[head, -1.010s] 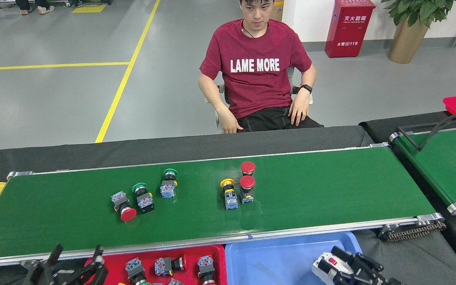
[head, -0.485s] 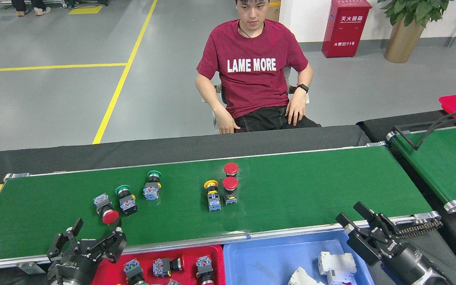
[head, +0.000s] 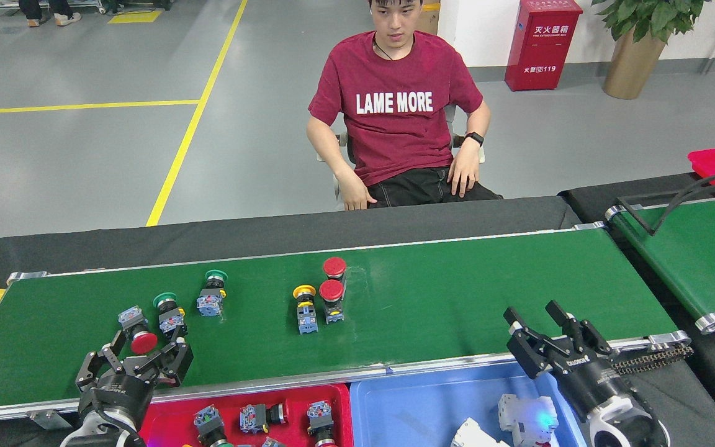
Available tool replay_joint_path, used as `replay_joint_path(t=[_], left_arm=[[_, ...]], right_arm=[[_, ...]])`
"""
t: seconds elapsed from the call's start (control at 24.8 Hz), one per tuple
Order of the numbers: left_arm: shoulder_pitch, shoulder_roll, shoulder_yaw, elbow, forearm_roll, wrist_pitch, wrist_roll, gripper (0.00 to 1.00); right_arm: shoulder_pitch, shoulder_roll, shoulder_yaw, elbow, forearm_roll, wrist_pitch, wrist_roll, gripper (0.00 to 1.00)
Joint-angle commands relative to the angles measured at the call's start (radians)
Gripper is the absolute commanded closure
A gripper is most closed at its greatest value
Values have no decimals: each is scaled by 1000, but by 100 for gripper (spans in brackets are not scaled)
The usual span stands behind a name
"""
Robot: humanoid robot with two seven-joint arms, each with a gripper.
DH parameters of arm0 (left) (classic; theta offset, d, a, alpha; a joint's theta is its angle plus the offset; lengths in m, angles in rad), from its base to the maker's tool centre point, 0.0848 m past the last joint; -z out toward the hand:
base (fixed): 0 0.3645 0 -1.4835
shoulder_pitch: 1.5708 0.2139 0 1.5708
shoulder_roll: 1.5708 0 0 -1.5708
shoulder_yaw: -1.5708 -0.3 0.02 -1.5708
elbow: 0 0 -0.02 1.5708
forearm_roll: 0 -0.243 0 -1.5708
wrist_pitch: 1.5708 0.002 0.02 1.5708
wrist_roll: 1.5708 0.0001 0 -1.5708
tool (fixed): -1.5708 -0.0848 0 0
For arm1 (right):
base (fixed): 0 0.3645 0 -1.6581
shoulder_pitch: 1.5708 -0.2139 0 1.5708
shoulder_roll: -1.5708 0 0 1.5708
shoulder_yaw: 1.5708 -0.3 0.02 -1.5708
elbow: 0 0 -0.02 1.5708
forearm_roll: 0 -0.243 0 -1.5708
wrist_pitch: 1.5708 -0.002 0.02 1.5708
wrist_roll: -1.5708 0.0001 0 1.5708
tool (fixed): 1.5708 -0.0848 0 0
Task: Pick switch part from conveyor to tray
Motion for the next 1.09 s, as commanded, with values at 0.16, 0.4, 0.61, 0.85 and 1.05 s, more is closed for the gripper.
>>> replay_joint_path(t=[0.16, 0.4, 0.61, 0.85, 1.05], left_arm=[[-75, 14, 5, 78, -3, 32, 4, 0], [-172, 98, 4, 234, -2, 119, 11, 0], [-268, 131, -4, 395, -2, 213, 50, 22], [-278, 135, -5, 455, 15, 197, 175, 81], [-236, 134, -5, 343, 17, 90, 176, 83]], right_arm=[[-18, 41, 88, -21, 118, 181, -59, 8], [48, 26, 209, -75, 133, 248, -102, 7], [134, -28, 232, -130, 126, 247, -142, 6], [192, -50, 246, -155, 115, 251, -178, 6], [203, -83, 300, -170, 115, 363, -204, 6]])
